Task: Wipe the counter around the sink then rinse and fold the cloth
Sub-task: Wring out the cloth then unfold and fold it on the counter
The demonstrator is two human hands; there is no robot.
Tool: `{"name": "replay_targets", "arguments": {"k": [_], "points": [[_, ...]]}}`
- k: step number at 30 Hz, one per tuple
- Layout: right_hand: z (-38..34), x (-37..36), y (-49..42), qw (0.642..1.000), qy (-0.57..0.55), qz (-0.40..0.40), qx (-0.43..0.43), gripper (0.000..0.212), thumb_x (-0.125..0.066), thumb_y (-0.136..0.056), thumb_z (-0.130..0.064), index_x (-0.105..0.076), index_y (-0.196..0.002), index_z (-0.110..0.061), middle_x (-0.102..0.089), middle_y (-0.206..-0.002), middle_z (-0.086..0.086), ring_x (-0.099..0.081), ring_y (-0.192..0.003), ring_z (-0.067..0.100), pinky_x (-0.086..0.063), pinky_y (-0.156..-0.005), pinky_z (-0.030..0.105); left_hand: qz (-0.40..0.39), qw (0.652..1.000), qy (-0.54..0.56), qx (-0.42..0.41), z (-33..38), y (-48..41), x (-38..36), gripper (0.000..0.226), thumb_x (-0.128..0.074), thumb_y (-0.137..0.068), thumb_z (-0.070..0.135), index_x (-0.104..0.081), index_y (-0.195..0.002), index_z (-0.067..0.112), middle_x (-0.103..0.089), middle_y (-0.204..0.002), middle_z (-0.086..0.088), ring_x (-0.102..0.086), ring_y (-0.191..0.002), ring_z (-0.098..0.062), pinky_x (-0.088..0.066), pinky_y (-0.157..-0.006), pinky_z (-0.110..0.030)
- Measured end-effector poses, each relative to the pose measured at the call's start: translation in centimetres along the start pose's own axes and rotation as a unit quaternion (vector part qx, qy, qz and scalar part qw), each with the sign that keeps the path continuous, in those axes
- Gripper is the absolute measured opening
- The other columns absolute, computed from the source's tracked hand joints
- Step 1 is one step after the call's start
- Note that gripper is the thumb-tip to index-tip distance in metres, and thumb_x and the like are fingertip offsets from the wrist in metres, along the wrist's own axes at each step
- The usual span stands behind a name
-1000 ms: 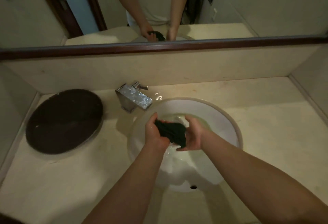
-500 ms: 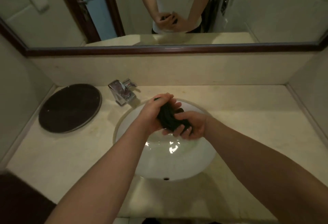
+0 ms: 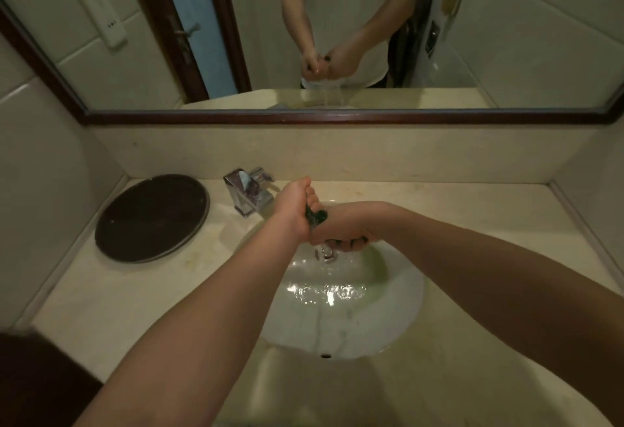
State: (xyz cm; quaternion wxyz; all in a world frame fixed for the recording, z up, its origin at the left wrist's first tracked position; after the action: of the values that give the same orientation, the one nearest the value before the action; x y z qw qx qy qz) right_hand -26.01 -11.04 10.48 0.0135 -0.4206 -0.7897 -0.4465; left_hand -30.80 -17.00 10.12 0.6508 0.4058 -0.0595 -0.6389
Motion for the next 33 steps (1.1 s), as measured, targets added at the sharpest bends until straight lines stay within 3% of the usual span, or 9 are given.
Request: {"name": "replay_targets", "arguments": {"k": [4, 6, 10, 14, 17, 20, 22, 27, 33], "points": [[-2.9, 1.4, -0.3, 0.967, 0.213, 0.137, 0.029, 0.014, -0.060, -0.090, -0.033, -0.057, -0.090, -0.019, -0.062, -0.076, 0.002, -0.059, -0.067, 0.021, -0.047, -0.061, 0.031, 0.092, 0.992, -0.078, -0.042, 1.4, -0.1, 2.1, 0.030, -0.042, -0.093, 0.011, -0.036, -0.064, 0.015, -0.039, -0.049, -0.002, -0.035, -0.040, -0.014, -0.030, -0.039, -0.023], [-3.9, 1.7, 0.0, 0.898, 0.389, 0.205, -0.010, 0.015, -0.061, -0.089, -0.024, -0.063, -0.103, -0.021, -0.064, -0.095, 0.002, -0.063, -0.087, 0.024, -0.048, -0.072, 0.032, 0.132, 0.983, -0.111, -0.058, 2.1, -0.2, 3.1, 0.030, -0.040, -0.093, 0.011, -0.036, -0.063, 0.013, -0.040, -0.060, -0.007, -0.036, -0.049, -0.019, -0.032, -0.046, -0.027], [-5.1, 2.2, 0.0, 0.861, 0.432, 0.269, -0.001, 0.021, -0.057, -0.083, -0.016, -0.065, -0.102, -0.023, -0.047, -0.071, -0.003, -0.052, -0.069, 0.023, -0.041, -0.062, 0.029, 0.204, 0.969, -0.125, -0.066, 2.2, -1.1, 4.9, 0.029, -0.044, -0.089, 0.015, -0.040, -0.063, 0.003, -0.061, -0.077, -0.026, -0.043, -0.060, -0.023, -0.039, -0.057, -0.033], [-3.9, 3.3, 0.2, 0.893, 0.386, 0.232, -0.025, 0.019, -0.052, -0.088, -0.021, -0.065, -0.099, -0.013, -0.057, -0.075, 0.001, -0.057, -0.066, 0.022, -0.041, -0.059, 0.028, 0.092, 0.988, -0.112, -0.049, 1.8, -1.7, 2.6, 0.035, -0.052, -0.094, 0.025, -0.044, -0.062, 0.012, -0.047, -0.057, -0.004, -0.044, -0.050, -0.019, -0.037, -0.052, -0.027], [-1.3, 3.9, 0.0, 0.979, 0.148, 0.137, -0.031, 0.018, -0.058, -0.086, -0.022, -0.053, -0.072, -0.011, -0.049, -0.059, 0.004, -0.044, -0.047, 0.019, -0.031, -0.046, 0.023, 0.001, 0.969, -0.233, -0.082, 2.8, 0.1, 1.1, 0.031, -0.050, -0.096, 0.044, -0.055, -0.099, 0.013, -0.063, -0.095, -0.010, -0.062, -0.086, -0.020, -0.055, -0.069, -0.035], [-0.8, 2.0, -1.1, 0.997, -0.033, 0.033, -0.053, 0.025, -0.057, -0.085, -0.026, -0.043, -0.064, -0.020, -0.037, -0.051, -0.004, -0.025, -0.039, 0.011, -0.018, -0.040, 0.018, -0.095, 0.919, -0.337, -0.180, 4.4, 1.3, 2.9, 0.048, -0.063, -0.089, 0.029, -0.039, -0.129, 0.019, -0.055, -0.122, -0.012, -0.062, -0.104, -0.024, -0.057, -0.083, -0.041], [-0.4, 1.7, -0.6, 0.992, -0.111, -0.031, -0.046, 0.029, -0.054, -0.088, -0.025, -0.042, -0.063, -0.021, -0.035, -0.050, -0.006, -0.022, -0.035, 0.007, -0.014, -0.036, 0.015, -0.164, 0.815, -0.455, -0.319, 5.3, 4.0, 1.6, 0.077, -0.065, -0.074, 0.011, -0.027, -0.141, 0.020, -0.046, -0.130, -0.008, -0.054, -0.116, -0.026, -0.052, -0.094, -0.045], [-2.9, -0.9, 3.6, 0.923, -0.222, -0.313, 0.003, 0.025, -0.064, -0.077, -0.027, -0.048, -0.060, -0.020, -0.040, -0.050, -0.009, -0.030, -0.033, 0.002, -0.012, -0.034, 0.015, -0.158, 0.379, -0.642, -0.648, 6.3, 10.8, -3.3, 0.075, -0.073, -0.073, 0.009, -0.033, -0.137, 0.018, -0.026, -0.144, -0.024, -0.034, -0.133, -0.047, -0.034, -0.111, -0.050], [-7.3, -2.6, 8.2, 0.807, -0.272, -0.518, 0.075, 0.021, -0.057, -0.092, -0.022, -0.062, -0.096, -0.003, -0.045, -0.059, -0.003, -0.032, -0.044, 0.007, -0.027, -0.039, 0.016, -0.138, 0.164, -0.504, -0.837, 8.1, 18.0, -6.5, 0.026, -0.067, -0.086, 0.008, -0.059, -0.110, 0.002, -0.062, -0.120, -0.019, -0.051, -0.120, -0.042, -0.043, -0.103, -0.053]]}}
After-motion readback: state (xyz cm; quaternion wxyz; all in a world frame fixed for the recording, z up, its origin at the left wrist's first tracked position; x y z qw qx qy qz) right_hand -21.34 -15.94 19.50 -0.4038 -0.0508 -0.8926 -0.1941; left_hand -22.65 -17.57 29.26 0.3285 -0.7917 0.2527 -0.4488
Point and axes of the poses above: each hand's wrist, its own y-axis away from the middle knuckle, its own x-axis out of the back of the hand, z = x × y, the point moved 10 cm from there along -y, towards the middle knuckle
